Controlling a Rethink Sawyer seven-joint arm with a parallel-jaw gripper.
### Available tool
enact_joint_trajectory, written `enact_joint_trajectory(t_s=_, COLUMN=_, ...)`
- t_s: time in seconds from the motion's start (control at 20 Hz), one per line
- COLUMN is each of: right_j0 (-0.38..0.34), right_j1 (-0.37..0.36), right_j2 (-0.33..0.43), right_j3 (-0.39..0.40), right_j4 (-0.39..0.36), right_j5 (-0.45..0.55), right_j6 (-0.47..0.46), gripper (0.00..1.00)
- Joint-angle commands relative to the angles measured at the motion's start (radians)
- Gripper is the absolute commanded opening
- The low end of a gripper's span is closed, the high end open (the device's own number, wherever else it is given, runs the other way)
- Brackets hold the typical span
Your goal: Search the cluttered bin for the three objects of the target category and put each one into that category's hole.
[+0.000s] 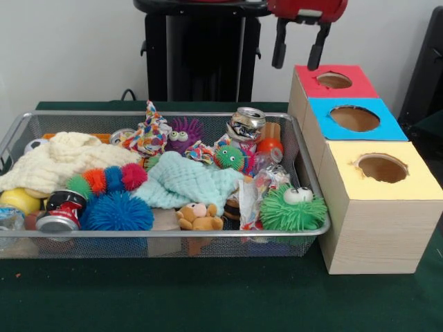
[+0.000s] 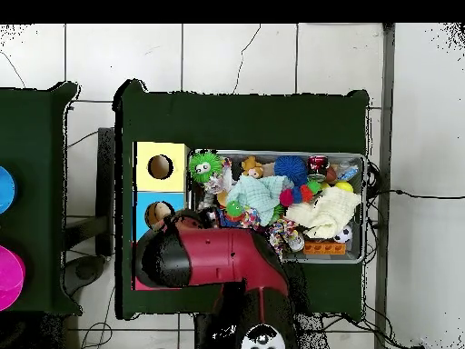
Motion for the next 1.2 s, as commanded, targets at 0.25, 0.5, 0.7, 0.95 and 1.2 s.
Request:
enact_joint_trajectory(t_s=0.25, right_j0=-0.063, right_j1=0.196, right_j2=0.07, right_j3=-0.166, right_j4=-0.107, right_j5=-0.106, right_j6=0.026, gripper=1.0)
enact_joint_trajectory(t_s=0.5, right_j0=-0.077, right_j1=0.273, right_j2=0.08, right_j3=-0.204, right_j4=-0.123, right_j5=-0.17, right_j6=0.035, gripper=1.0)
enact_joint_trajectory(t_s=0.7, right_j0=-0.073, right_j1=0.302, right_j2=0.076, right_j3=-0.214, right_j4=-0.126, right_j5=-0.181, right_j6=0.043, gripper=1.0)
enact_joint_trajectory(t_s=0.95, right_j0=-0.064, right_j1=0.325, right_j2=0.057, right_j3=-0.174, right_j4=-0.112, right_j5=-0.164, right_j6=0.075, gripper=1.0)
enact_joint_trajectory(t_s=1.2, right_j0=-0.058, right_j1=0.345, right_j2=0.038, right_j3=-0.144, right_j4=-0.1, right_j5=-0.148, right_j6=0.098, gripper=1.0)
